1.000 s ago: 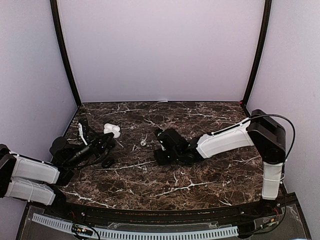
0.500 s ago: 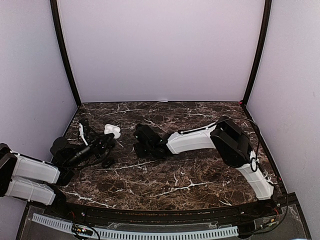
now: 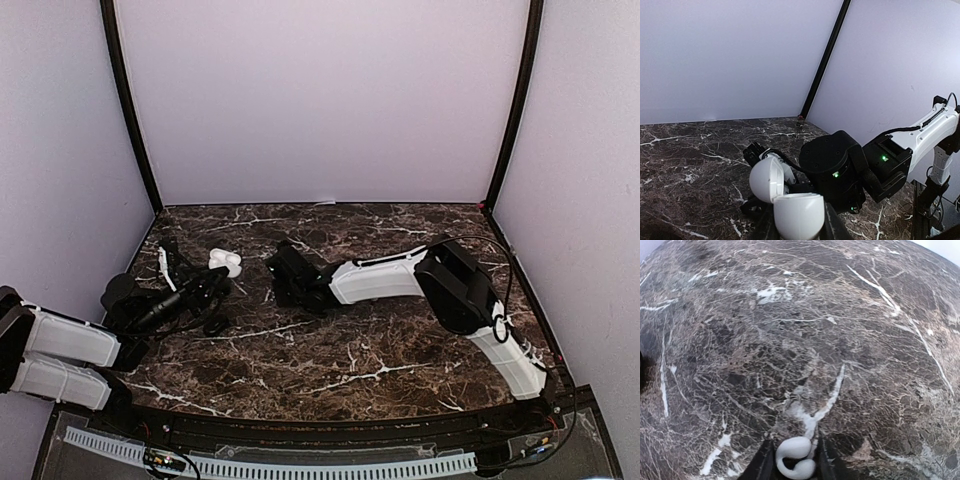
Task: Insert the wireless bluetooth earbuds into the charging case
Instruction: Move the right earbud to the center of the board.
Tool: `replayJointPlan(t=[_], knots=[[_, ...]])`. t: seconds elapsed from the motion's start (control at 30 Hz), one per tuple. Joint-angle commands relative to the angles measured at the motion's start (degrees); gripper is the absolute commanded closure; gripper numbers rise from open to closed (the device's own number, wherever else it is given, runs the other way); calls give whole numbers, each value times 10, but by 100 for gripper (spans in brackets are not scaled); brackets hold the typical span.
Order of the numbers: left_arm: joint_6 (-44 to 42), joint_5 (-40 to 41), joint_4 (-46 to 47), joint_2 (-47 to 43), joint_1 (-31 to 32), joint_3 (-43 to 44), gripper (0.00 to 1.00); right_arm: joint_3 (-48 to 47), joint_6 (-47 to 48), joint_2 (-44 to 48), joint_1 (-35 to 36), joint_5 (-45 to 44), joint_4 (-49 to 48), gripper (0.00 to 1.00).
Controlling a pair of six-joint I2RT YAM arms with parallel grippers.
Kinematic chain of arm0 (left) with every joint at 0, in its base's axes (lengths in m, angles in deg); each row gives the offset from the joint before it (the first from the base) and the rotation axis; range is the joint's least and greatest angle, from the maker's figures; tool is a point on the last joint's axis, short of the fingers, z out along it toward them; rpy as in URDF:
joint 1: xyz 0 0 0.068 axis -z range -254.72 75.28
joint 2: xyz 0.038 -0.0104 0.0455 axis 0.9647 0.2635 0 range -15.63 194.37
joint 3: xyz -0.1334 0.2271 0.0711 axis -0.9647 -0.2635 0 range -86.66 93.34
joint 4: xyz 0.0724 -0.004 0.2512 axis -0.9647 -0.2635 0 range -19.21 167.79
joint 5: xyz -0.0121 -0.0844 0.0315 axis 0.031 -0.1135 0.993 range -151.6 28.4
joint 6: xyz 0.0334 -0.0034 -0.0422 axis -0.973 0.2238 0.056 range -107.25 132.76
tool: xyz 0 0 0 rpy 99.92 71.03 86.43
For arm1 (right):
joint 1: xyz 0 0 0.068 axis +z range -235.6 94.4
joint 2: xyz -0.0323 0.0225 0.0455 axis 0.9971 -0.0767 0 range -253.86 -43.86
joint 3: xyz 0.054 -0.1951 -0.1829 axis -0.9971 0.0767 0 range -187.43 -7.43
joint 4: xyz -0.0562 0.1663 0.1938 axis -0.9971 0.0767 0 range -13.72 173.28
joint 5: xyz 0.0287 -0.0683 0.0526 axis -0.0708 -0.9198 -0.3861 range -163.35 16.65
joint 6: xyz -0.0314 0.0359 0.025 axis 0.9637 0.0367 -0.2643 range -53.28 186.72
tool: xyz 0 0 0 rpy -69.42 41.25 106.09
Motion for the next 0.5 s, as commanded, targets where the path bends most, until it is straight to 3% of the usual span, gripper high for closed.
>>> replayJointPlan(t=[0.0, 0.23, 0.47], knots=[[-9, -10, 11, -2, -2, -16, 84, 59, -16, 15, -9, 5, -3, 74], [-12, -23, 37, 22, -2, -18, 84, 106, -10, 58, -8, -15, -13, 75], [-15, -31, 37, 34, -2, -16, 84, 287, -19, 211, -10, -44, -55, 77]])
